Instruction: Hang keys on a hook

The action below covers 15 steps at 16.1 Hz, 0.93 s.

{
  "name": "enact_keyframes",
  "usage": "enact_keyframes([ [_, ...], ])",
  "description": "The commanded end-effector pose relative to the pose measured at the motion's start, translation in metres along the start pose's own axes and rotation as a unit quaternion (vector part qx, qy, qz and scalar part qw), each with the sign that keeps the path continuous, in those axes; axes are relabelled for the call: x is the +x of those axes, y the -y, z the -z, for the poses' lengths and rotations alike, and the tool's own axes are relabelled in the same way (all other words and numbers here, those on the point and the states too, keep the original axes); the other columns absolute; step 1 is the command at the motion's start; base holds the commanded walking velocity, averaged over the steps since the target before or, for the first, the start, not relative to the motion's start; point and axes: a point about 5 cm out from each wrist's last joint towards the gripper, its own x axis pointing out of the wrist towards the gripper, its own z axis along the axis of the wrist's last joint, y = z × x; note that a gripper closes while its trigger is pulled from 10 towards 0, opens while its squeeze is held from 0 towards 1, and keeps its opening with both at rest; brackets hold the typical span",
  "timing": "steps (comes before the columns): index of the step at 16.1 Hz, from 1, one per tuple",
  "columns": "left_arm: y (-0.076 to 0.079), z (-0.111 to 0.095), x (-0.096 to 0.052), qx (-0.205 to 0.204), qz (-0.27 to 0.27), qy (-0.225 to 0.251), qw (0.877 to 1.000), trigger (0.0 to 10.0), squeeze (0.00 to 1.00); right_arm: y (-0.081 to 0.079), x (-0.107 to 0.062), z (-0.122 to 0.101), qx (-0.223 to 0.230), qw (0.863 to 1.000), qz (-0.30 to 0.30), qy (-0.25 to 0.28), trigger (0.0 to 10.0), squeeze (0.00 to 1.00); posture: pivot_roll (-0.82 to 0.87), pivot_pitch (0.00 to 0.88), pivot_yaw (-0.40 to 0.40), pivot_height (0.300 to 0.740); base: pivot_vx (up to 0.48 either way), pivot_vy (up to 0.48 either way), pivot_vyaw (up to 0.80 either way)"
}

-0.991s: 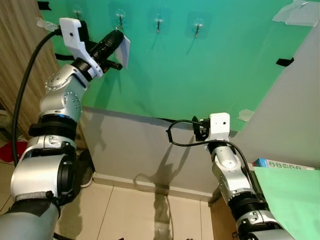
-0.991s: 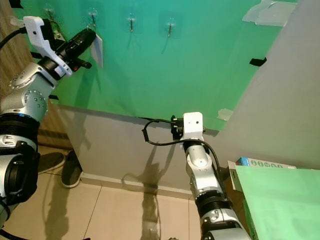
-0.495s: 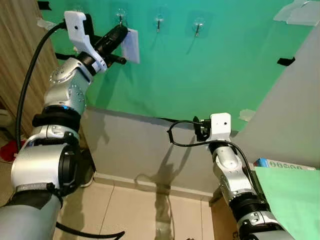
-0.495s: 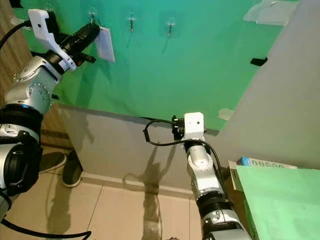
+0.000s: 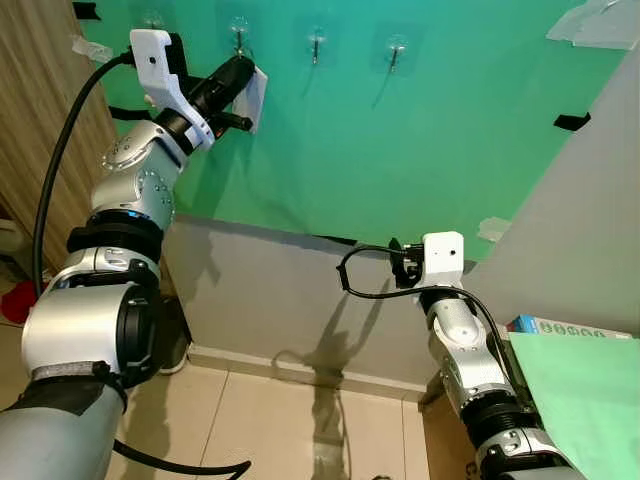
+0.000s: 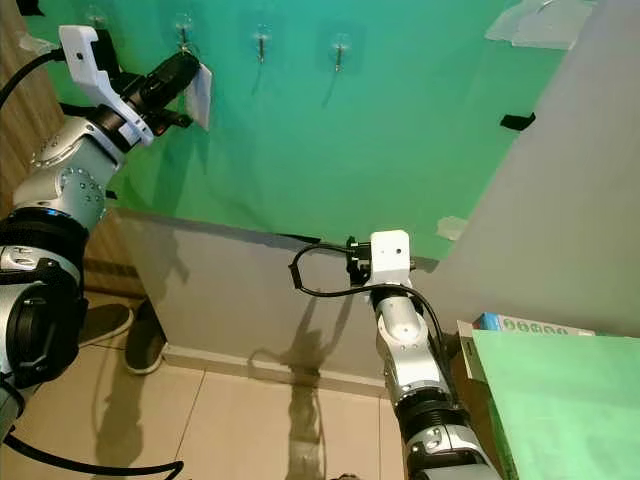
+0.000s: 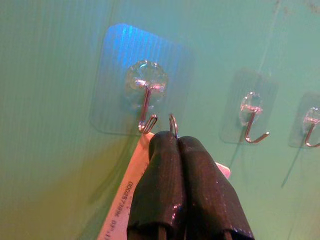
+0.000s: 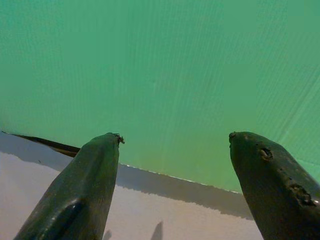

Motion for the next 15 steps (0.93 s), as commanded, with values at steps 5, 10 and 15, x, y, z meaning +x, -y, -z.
enact_keyframes([
  [5, 0.011, -0.010, 0.007, 0.018, 0.032, 0.025, 0.999, 10.0, 0.00, 0.002, 0.001, -0.004, -0.005, 1.000, 0.001, 0.009, 10.0, 0.00, 0.04, 0.000, -0.040, 0.740, 0.000, 0.000, 0.00],
  [10, 0.017, -0.018, 0.010, 0.012, 0.041, 0.041, 0.998, 10.0, 0.00, 0.000, 0.000, -0.004, -0.009, 1.000, -0.006, 0.010, 10.0, 0.00, 0.04, 0.000, -0.041, 0.740, 0.000, 0.000, 0.00],
  [15, 0.015, -0.011, 0.000, 0.001, 0.035, 0.040, 0.999, 10.0, 0.00, 0.001, -0.002, -0.001, -0.010, 1.000, -0.004, 0.006, 10.0, 0.00, 0.04, 0.000, -0.042, 0.740, 0.000, 0.000, 0.00],
])
